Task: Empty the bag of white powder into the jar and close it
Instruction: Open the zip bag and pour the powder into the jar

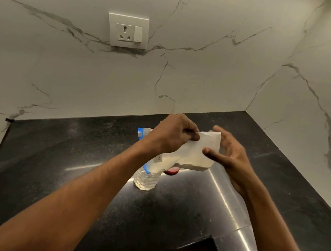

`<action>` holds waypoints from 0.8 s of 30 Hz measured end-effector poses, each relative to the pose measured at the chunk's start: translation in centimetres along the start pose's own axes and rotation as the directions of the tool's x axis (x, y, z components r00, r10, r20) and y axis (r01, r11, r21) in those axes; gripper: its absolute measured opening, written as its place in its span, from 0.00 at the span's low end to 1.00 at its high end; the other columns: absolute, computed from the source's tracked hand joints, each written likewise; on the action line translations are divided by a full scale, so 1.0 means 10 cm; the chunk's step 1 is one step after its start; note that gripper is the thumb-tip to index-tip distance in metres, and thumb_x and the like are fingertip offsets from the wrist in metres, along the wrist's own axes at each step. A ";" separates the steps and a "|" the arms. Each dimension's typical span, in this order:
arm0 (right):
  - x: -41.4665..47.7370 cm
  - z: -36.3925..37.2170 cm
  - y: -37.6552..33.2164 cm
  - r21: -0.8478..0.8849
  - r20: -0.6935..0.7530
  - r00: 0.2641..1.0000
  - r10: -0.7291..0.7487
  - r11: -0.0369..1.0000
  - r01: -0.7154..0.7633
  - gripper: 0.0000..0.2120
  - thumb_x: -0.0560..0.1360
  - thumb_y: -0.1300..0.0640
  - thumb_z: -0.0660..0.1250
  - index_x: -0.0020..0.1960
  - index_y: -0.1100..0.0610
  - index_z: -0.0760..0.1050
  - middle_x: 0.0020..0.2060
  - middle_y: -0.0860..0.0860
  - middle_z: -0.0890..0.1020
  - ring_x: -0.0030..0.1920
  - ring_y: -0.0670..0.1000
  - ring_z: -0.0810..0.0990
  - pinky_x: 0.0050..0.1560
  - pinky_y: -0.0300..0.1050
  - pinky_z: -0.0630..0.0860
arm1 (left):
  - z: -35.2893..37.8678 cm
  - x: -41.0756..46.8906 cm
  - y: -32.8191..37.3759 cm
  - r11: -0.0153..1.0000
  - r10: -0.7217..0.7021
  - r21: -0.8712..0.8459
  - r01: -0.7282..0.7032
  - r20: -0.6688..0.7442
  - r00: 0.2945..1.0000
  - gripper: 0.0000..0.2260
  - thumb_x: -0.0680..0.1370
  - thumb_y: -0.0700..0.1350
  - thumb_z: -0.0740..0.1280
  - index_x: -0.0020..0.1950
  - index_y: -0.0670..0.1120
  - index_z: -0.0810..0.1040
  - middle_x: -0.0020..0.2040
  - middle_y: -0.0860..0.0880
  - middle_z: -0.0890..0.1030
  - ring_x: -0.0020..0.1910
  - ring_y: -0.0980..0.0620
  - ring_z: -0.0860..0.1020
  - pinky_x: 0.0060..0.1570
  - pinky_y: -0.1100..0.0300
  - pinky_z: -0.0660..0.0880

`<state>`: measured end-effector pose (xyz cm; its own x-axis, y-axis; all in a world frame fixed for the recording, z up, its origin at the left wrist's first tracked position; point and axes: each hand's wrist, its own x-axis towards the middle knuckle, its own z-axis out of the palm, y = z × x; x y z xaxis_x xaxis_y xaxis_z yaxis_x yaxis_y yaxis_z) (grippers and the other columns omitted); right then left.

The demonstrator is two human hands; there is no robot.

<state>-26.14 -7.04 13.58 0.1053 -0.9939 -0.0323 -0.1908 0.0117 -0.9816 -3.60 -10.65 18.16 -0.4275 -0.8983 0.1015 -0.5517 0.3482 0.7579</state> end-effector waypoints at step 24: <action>0.10 0.22 -0.04 -0.008 -0.159 0.968 -0.197 0.980 0.198 0.06 0.74 0.57 0.74 0.51 0.56 0.84 0.47 0.58 0.88 0.47 0.61 0.88 0.49 0.59 0.86 | -0.09 -0.51 -0.40 1.000 0.002 0.026 0.014 -0.523 0.852 0.25 0.74 0.60 0.78 0.69 0.55 0.81 0.72 0.50 0.77 0.72 0.48 0.72 0.70 0.47 0.71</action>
<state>-23.84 -7.80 13.49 -0.0153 -0.9813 0.1918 -0.1743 -0.1862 -0.9669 1.43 -7.69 15.22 0.0093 -0.9051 0.4252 -0.5760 0.3428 0.7421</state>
